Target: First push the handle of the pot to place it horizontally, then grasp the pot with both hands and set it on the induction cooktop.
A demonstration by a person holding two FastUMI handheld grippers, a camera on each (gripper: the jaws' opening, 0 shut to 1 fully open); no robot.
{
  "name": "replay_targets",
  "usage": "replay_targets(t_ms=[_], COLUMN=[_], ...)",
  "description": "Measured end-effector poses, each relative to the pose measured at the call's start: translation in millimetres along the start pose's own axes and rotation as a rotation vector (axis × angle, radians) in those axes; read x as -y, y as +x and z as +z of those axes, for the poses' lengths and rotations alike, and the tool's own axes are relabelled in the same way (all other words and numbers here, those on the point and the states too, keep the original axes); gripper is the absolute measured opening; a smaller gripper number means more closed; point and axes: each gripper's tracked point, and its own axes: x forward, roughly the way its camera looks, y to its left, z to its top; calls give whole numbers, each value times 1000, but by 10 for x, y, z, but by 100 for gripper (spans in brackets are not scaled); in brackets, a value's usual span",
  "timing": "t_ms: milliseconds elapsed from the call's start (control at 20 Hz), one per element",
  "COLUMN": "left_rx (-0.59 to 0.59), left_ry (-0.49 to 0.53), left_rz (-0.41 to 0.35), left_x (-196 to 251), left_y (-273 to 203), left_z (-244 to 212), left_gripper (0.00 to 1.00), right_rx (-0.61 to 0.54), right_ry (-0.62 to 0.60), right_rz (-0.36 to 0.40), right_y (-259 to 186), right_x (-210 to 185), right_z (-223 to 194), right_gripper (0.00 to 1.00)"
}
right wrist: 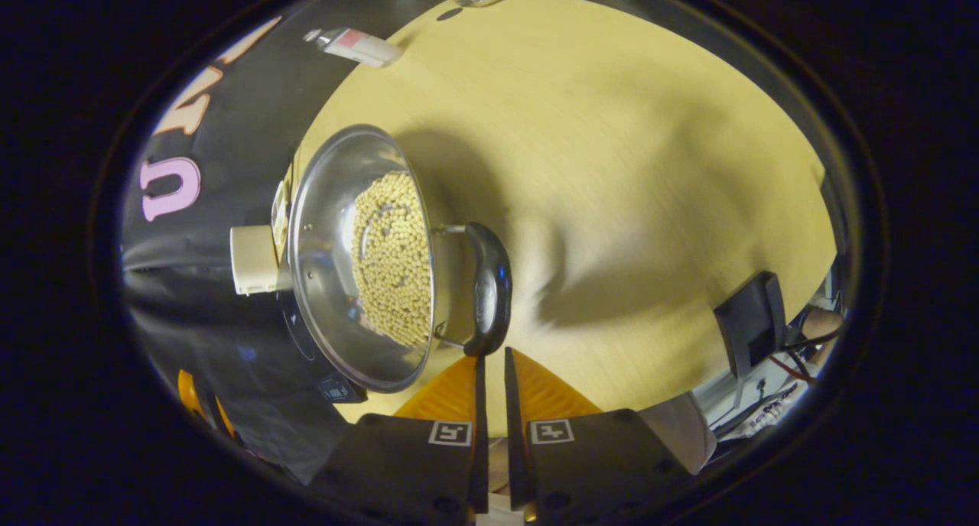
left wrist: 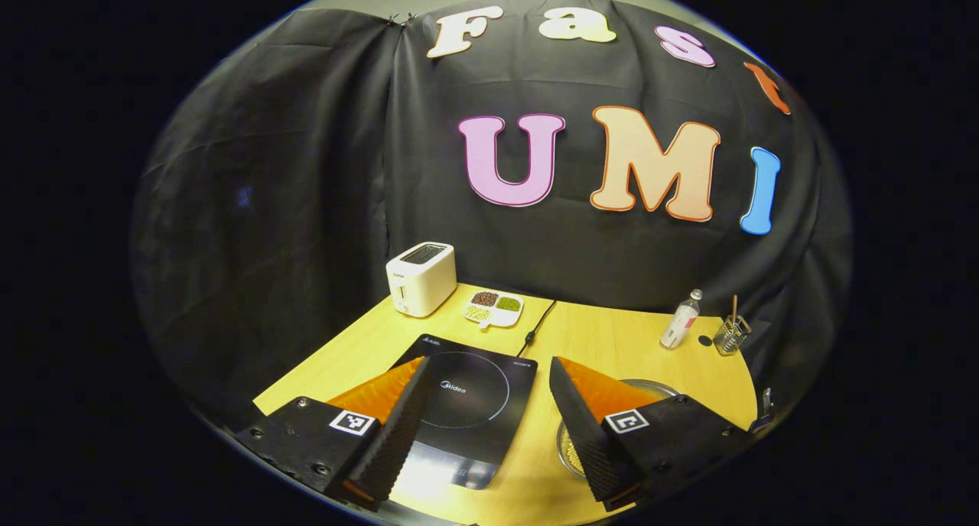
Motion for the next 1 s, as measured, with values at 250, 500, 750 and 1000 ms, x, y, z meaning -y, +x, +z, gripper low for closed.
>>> replay_targets(t_ms=[250, 500, 750, 1000], left_rx=[-3, -33, -67, -91], left_ry=[2, 26, 10, 16], left_rz=[1, 4, 3, 15], left_x=[96, 136, 179, 196], left_y=[8, 54, 98, 150], left_z=[-26, -191, -313, -415], left_gripper=[94, 94, 94, 94], right_rx=[45, 66, 80, 83], right_ry=[49, 72, 72, 61], right_rz=[6, 13, 8, 6], right_y=[3, 23, 32, 87], right_x=[37, -44, -98, -136], right_z=[298, 589, 869, 1009], right_gripper=[13, 13, 13, 13])
